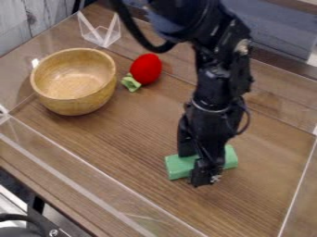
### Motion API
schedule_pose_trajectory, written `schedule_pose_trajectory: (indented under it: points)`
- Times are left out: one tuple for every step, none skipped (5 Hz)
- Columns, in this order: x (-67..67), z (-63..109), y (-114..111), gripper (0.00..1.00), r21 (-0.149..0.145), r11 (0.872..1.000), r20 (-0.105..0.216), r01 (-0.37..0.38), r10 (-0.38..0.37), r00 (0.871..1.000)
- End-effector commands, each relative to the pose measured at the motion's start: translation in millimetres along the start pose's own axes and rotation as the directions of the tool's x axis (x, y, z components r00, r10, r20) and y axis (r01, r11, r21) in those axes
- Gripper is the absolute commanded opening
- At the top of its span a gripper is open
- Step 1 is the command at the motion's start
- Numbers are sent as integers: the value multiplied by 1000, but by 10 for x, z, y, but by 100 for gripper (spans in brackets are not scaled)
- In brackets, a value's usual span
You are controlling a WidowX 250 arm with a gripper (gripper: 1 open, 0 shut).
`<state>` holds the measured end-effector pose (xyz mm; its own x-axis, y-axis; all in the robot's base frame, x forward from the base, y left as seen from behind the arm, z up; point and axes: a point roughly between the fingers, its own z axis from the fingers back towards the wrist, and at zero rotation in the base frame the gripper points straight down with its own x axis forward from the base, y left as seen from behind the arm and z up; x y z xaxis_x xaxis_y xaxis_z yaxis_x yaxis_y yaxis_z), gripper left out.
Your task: Put the green block in the brown bowl
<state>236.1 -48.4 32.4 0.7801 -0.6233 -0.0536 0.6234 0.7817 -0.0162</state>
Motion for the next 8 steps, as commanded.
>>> schedule_pose_trajectory:
  points:
    - [69, 133, 50, 100, 33, 997, 34, 64, -65, 997]
    - [143, 163, 47, 100, 39, 995, 37, 95, -96, 995]
    - [156, 180, 92, 100, 38, 993, 35, 113, -115, 993]
    - [153, 183, 145, 100, 32, 993, 33, 112, -113, 993]
    - [149, 192, 174, 100, 25, 994, 35, 108, -109, 993]
    - [229, 188, 145, 100, 21, 992, 35, 122, -123, 992]
    - [294, 175, 113, 100, 13, 992, 32, 127, -128, 991]
    - [278, 81, 137, 100, 5, 995, 32, 97, -97, 995]
